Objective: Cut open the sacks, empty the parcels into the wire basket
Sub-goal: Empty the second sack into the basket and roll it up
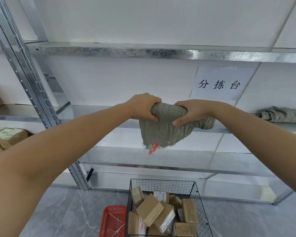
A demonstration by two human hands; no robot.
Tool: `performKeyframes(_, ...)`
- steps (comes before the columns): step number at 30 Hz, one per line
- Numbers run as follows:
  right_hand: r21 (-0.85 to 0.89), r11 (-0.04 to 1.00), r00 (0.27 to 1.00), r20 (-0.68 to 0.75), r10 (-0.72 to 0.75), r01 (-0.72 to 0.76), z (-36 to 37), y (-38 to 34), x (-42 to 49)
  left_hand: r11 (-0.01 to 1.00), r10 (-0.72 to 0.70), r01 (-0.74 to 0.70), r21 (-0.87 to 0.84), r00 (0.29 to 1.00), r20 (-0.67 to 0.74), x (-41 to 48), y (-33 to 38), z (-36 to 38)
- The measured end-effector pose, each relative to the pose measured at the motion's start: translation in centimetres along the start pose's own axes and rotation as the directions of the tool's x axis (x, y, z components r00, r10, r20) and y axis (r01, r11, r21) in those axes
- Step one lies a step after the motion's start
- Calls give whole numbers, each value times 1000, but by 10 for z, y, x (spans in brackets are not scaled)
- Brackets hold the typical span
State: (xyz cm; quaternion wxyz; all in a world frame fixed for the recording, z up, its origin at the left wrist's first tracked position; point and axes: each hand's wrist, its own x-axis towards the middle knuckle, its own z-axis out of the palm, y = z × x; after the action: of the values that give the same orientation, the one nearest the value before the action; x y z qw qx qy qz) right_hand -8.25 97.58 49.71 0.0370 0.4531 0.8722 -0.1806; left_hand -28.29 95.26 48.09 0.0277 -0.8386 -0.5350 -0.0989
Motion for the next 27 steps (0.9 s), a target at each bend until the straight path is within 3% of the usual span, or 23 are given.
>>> performKeyframes(6,212,972,984,166,66,-101,2,4,6,995,46,-36,97,993,-112,-5,-2,2)
performKeyframes(9,144,987,996,63,67,-75,2,2,7,994,33,-22,108,995,-95,-4,-3,5)
performKeyframes(12,-13,1000,998,-55,23,-23,4,0,6,991,-56,75,-113,985,160,0,-3,-2)
performKeyframes(15,-104,994,986,-164,-29,12,11,1,1,953,-36,139,-270,934,356,4,-1,-13)
performKeyframes(22,-376,927,911,-387,-139,-18,20,3,-4,977,-50,127,-170,917,396,14,5,-25)
performKeyframes(25,-338,941,912,-388,-131,-9,22,3,-7,985,-50,108,-137,926,373,14,8,-21)
performKeyframes(27,-198,980,956,-286,-70,13,19,3,-9,991,-38,76,-112,951,305,11,9,-19)
